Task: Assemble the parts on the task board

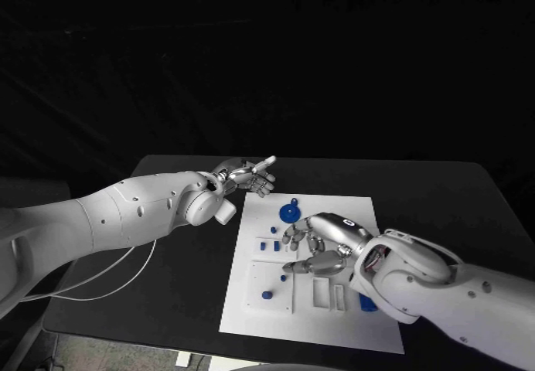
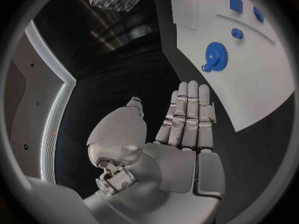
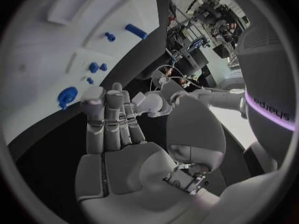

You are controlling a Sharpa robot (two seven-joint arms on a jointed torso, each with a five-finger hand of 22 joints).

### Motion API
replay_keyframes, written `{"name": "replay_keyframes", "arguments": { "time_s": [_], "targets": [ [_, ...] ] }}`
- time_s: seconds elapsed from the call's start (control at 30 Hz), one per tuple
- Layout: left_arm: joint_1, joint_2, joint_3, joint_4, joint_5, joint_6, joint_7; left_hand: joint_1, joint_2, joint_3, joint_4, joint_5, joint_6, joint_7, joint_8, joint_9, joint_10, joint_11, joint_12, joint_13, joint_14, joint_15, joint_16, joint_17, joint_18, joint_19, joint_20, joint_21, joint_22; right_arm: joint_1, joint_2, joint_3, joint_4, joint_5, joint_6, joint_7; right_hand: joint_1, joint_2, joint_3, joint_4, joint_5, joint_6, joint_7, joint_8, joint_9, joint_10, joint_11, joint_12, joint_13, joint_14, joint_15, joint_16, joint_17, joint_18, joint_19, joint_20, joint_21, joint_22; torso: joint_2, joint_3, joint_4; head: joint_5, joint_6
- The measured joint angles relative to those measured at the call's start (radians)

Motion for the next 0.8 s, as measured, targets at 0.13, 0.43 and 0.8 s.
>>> {"name": "replay_keyframes", "arguments": {
  "time_s": [0.13, 0.43, 0.8],
  "targets": [
    [0.000, 0.003, 0.000, -0.013, 0.000, -0.002, 0.000, 0.018, 0.000, 0.000, 0.000, 0.000, 0.000, 0.000, 0.000, -0.001, 0.000, 0.000, 0.000, 0.000, 0.000, 0.000, -0.002, 0.002, 0.000, 0.000, 0.000, 0.000, 0.002, 0.039, -0.059, 0.000, -0.006, 0.086, -0.005, 0.000, 0.040, 0.040, 0.084, 0.047, -0.082, 0.029, -0.025, 0.026, 0.017, 0.062, -0.026, 0.103, 0.068, 0.008, -0.016, 0.000, 0.000, 0.000, 0.010, -0.003, 0.000, 0.000, -0.004, -0.0006, -0.0020, -0.018, 0.003],
    [-0.005, 0.018, 0.000, -0.037, 0.010, 0.000, 0.005, 0.026, 0.000, -0.003, -0.003, 0.000, 0.000, 0.000, 0.000, -0.001, 0.000, 0.000, 0.000, -0.001, 0.000, 0.000, -0.002, 0.003, 0.000, 0.000, 0.000, 0.000, 0.003, 0.080, -0.153, 0.000, -0.041, 0.311, 0.174, -0.053, 0.027, 0.057, 0.165, 0.157, -0.174, 0.041, -0.052, 0.059, 0.124, -0.095, -0.056, 0.627, 0.500, 0.000, -0.054, 0.009, -0.002, 0.009, 0.003, -0.018, 0.000, 0.019, -0.017, -0.0051, -0.0125, -0.050, 0.001],
    [-0.019, 0.017, -0.001, -0.042, 0.025, 0.007, 0.014, 0.030, 0.003, -0.005, 0.000, 0.000, 0.000, 0.000, -0.001, -0.003, 0.000, 0.000, 0.000, -0.001, 0.000, 0.000, -0.002, 0.004, 0.000, 0.000, 0.000, 0.000, 0.004, 0.079, -0.223, -0.011, -0.052, 0.329, 0.371, -0.248, 0.002, 0.076, 0.174, 0.155, -0.174, 0.030, -0.056, 0.053, 0.168, -0.104, -0.068, 0.787, 0.616, 0.017, -0.060, 0.082, 0.067, 0.010, 0.017, -0.014, 0.027, 0.044, -0.037, -0.0033, -0.0286, -0.065, -0.011]
  ]
}}
